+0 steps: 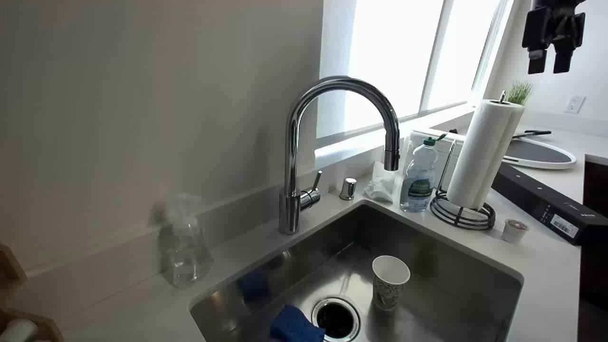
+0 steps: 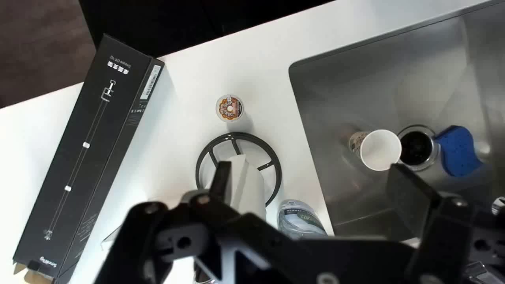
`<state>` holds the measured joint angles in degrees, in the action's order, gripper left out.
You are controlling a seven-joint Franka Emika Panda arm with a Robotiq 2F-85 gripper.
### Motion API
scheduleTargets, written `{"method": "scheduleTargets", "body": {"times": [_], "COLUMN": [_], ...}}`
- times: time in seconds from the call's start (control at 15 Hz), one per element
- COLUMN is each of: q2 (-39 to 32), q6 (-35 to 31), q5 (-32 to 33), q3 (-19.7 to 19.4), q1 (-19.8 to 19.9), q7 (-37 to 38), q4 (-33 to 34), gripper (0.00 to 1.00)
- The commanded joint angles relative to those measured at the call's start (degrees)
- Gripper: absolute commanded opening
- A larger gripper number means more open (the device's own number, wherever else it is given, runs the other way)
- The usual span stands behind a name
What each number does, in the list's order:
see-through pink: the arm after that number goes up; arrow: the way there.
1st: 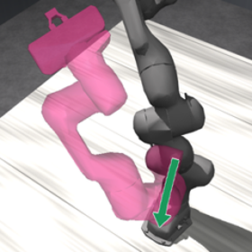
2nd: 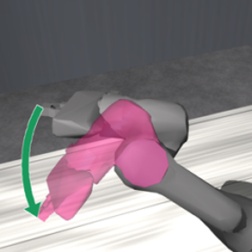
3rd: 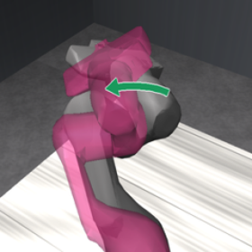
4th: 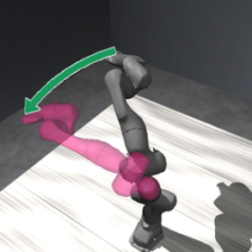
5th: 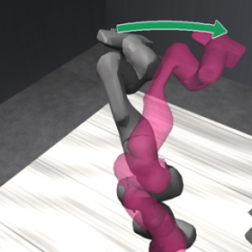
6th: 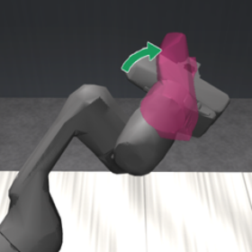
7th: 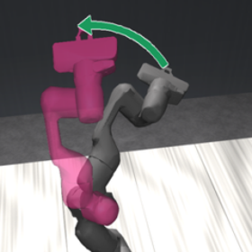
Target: Push the faucet to the right then open the faucet and close it.
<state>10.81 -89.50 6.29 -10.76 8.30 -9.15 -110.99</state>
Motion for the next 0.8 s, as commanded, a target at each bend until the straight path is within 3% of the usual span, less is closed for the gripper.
{"method": "scheduleTargets", "body": {"times": [0.0, 0.33, 0.67, 0.73], "q2": [-0.1, -1.6, -5.2, -6.2], "q6": [0.1, 0.0, -2.4, -5.3], "q5": [0.0, -1.1, -1.9, -2.2], "q3": [0.1, 0.8, 5.9, 6.8], "q1": [0.2, -0.6, -4.6, -5.2], "q7": [-0.1, 0.4, 1.7, 3.1], "q4": [0.1, 1.9, 6.5, 7.0], "gripper": [1.0, 1.0, 1.0, 1.0]}}
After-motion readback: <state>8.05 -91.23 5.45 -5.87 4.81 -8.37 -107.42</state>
